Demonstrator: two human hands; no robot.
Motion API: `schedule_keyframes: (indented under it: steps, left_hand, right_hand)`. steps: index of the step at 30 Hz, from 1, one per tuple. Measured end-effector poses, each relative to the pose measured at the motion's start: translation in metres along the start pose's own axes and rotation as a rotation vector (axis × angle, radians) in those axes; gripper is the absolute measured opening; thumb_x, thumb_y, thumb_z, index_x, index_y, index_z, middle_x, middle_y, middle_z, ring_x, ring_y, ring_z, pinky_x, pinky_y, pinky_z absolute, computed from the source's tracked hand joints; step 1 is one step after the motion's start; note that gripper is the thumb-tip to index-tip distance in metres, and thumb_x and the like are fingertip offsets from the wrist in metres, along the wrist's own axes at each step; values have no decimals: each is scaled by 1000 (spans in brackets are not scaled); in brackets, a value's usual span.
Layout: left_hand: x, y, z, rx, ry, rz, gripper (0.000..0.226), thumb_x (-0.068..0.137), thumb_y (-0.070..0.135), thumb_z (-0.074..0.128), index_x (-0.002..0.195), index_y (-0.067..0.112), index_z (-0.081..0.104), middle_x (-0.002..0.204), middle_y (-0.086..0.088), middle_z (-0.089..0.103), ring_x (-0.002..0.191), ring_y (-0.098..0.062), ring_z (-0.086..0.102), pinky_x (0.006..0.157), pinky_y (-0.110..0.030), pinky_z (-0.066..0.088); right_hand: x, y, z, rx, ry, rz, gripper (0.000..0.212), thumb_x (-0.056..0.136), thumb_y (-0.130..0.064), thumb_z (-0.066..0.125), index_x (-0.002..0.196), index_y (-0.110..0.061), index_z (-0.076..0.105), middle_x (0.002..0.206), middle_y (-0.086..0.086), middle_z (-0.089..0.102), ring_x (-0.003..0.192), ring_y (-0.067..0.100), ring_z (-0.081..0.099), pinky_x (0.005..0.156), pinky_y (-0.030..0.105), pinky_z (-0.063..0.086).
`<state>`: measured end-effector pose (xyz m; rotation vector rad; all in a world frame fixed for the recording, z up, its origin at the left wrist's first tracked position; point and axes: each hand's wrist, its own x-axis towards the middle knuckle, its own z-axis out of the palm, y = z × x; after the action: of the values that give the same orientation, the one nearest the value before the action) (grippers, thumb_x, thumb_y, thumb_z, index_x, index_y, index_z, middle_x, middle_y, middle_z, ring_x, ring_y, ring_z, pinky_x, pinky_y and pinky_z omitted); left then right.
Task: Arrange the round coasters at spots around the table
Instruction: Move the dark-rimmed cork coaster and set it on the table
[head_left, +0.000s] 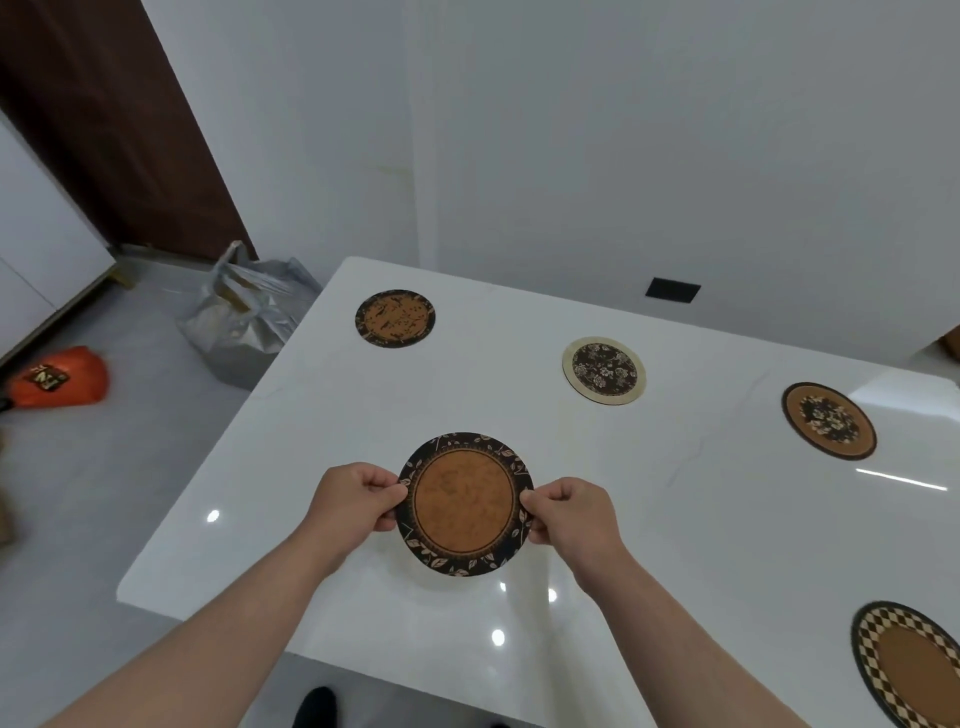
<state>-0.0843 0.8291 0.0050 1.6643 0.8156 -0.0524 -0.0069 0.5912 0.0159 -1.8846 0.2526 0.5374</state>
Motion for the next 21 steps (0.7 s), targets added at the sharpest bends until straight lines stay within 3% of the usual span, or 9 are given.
schedule_keyframes:
  steps: [11, 21]
  left_hand:
    - [40, -12, -96, 4, -63, 13, 5, 81, 3, 71, 80, -2, 69, 65, -13, 64, 59, -19, 57, 58, -29, 55]
    - [93, -30, -178, 65, -116, -14, 6, 80, 3, 73, 77, 1, 69, 62, -13, 63, 58, -21, 57, 58, -32, 53]
  right_hand:
    - [-10, -26, 100, -21, 57, 10, 23, 81, -15, 74, 79, 6, 66, 61, 6, 64, 49, 12, 57, 55, 26, 57]
    - [-17, -41, 198, 46, 103, 60, 13, 84, -10, 68, 78, 2, 69, 64, 7, 65, 50, 15, 58, 63, 34, 59]
